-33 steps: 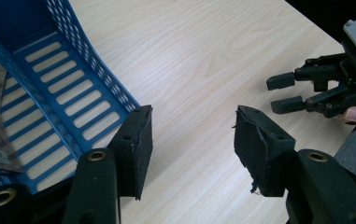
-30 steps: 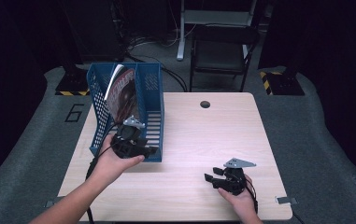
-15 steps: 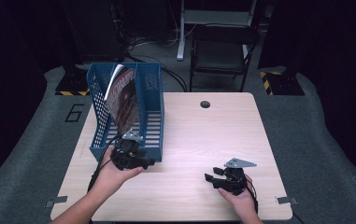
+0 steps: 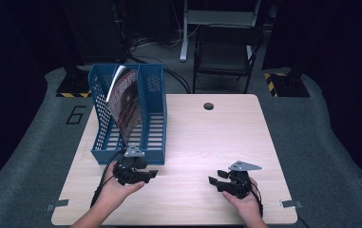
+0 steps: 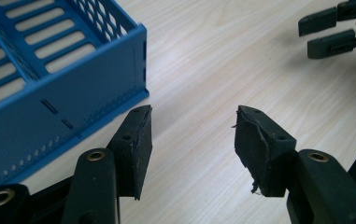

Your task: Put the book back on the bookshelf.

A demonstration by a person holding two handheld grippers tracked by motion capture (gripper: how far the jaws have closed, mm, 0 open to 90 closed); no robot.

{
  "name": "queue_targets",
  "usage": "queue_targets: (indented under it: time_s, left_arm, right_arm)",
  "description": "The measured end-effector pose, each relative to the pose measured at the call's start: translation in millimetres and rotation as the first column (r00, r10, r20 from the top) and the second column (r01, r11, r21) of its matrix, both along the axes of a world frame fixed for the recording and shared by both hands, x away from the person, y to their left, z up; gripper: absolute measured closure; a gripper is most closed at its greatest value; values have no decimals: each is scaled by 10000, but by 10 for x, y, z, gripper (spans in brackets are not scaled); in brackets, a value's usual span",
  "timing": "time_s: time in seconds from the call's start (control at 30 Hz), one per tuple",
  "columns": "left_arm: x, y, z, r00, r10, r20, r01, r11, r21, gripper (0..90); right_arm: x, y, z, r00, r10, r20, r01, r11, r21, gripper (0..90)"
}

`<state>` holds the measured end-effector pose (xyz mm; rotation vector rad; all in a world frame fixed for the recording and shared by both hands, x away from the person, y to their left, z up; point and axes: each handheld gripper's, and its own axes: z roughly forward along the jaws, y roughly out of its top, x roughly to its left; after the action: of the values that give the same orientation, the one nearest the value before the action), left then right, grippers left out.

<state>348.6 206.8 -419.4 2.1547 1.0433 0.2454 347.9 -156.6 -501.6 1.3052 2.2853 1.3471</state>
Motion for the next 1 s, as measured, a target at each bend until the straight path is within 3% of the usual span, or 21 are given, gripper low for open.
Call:
queue_targets:
  time_s: [0.1,0.27,0.37,0.57,0.6,0.8,1.0]
  left_arm:
    - [-48,1,-119,9996,-58,-289,56,10000,-75,463]
    - [-70,22,-258,9990,-6,-449,-4,9997,-227,464]
    - [-75,37,-322,9991,-60,-412,58,10000,-49,465]
    - [-96,44,-428,9996,61,-268,-73,9991,-423,465]
    - [-94,52,-442,9991,-20,-416,2,9990,-440,466]
    - [-101,60,-555,9993,-4,-370,-20,9978,-669,466]
    - [-106,97,-627,9993,81,-370,-105,9978,-657,463]
  right_arm:
    - [-2,-1,2,10000,4,-5,-4,10000,-5,473]
    - [-4,0,4,10000,14,-5,-14,10000,-24,472]
    - [-10,3,4,10000,-2,-77,2,10000,-29,471]
    - [-10,5,4,10000,-13,-66,13,10000,-24,471]
    - [-9,3,4,10000,-5,-52,5,10000,-37,472]
    - [-10,1,3,10000,14,-50,-14,10000,-56,470]
    - [-14,0,5,10000,8,-37,-9,10000,-59,469]
